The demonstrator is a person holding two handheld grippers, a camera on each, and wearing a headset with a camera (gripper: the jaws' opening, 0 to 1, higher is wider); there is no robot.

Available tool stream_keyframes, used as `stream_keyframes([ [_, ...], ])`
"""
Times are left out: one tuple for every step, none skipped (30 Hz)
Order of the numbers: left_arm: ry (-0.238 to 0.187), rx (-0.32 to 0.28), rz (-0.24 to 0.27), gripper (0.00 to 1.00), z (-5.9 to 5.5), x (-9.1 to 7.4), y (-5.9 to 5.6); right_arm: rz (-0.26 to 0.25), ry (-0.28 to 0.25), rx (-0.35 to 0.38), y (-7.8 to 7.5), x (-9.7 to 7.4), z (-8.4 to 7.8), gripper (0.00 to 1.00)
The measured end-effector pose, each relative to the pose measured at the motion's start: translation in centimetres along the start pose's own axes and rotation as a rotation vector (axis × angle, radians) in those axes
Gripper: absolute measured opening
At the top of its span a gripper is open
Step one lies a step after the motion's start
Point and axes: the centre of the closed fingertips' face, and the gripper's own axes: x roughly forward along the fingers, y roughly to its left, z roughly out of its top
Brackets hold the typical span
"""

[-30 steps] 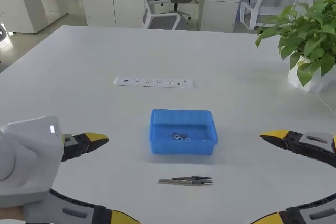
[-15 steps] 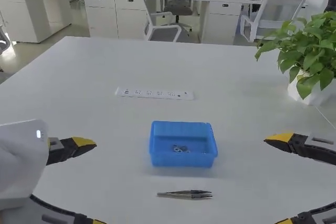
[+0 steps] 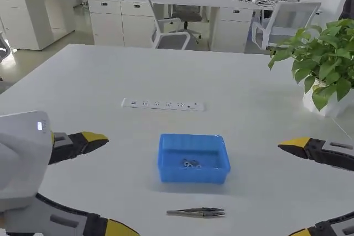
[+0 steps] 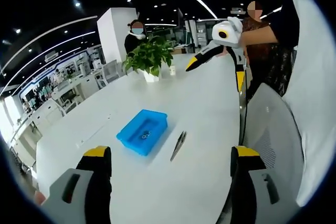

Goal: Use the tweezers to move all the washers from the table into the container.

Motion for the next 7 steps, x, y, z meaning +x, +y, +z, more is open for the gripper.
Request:
stream_keyframes([
  [-0.002,-0.002,-0.001,1.00,0.04,-0.02,0.02,0.001,-0.001,0.001,0.01,-0.02,-0.01,1.00],
  [-0.012,-0.017,0.000,1.00,0.19,-0.04,0.05,0.002,-0.003,0.005,0.00,-0.07,0.00,1.00],
  [-0.022,-0.025,0.002,1.00,0.32,-0.07,0.08,0.006,-0.008,0.012,0.01,-0.14,0.05,1.00],
  [-0.023,-0.026,0.002,1.00,0.32,-0.11,0.08,0.012,-0.015,0.023,0.06,-0.23,0.14,1.00],
  [-0.022,-0.028,0.003,1.00,0.27,-0.11,0.07,0.014,-0.029,0.037,0.03,-0.33,0.30,1.00],
  [-0.020,-0.029,0.003,1.00,0.22,-0.11,0.07,0.012,-0.028,0.036,-0.02,-0.40,0.28,1.00],
  [-0.017,-0.029,0.001,1.00,0.16,-0.15,0.04,0.009,-0.027,0.032,-0.06,-0.42,0.24,1.00],
])
